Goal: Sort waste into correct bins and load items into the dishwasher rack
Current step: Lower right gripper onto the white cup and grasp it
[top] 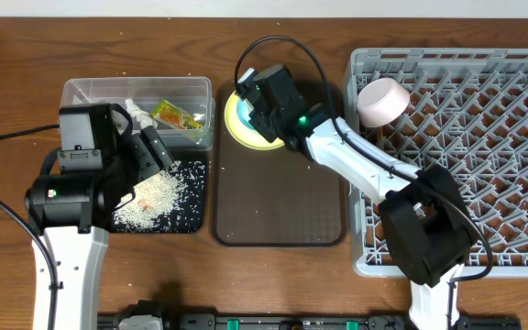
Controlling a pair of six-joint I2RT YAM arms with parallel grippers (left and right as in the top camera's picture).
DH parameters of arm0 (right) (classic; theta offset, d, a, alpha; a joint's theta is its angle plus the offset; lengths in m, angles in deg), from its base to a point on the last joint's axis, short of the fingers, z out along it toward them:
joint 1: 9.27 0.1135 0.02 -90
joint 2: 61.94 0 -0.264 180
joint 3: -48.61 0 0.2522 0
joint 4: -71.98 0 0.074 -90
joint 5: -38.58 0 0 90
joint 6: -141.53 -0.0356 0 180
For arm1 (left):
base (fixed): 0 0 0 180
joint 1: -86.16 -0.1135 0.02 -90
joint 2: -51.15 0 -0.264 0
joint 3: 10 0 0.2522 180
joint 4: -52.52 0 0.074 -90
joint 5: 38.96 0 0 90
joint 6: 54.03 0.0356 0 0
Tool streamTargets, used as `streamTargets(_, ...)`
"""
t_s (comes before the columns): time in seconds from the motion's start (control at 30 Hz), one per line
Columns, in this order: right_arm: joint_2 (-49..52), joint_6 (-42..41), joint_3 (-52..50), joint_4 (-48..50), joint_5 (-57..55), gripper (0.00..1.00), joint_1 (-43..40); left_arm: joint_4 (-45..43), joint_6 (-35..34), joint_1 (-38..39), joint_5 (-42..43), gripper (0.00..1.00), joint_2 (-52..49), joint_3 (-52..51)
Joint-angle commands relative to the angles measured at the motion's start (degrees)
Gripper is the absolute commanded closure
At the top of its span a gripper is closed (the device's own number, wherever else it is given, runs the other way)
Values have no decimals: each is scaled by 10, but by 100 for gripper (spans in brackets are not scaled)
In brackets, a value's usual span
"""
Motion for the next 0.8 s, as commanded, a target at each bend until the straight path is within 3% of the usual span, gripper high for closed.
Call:
streamTargets(0.0,7,7,2,0,-1,63,-3,0,-1,-2,3,9,-2,-1)
streamTargets(0.2,7,7,2,-5,3,64,2,0,-1,-2,3,9,-2,-1)
streamTargets(0.4,7,7,2,-16,3,72,4,0,-1,-2,3,9,-2,-1)
streamTargets(0.77,7,7,2,-35,3,68,7,0,-1,-2,3,9,-2,-1)
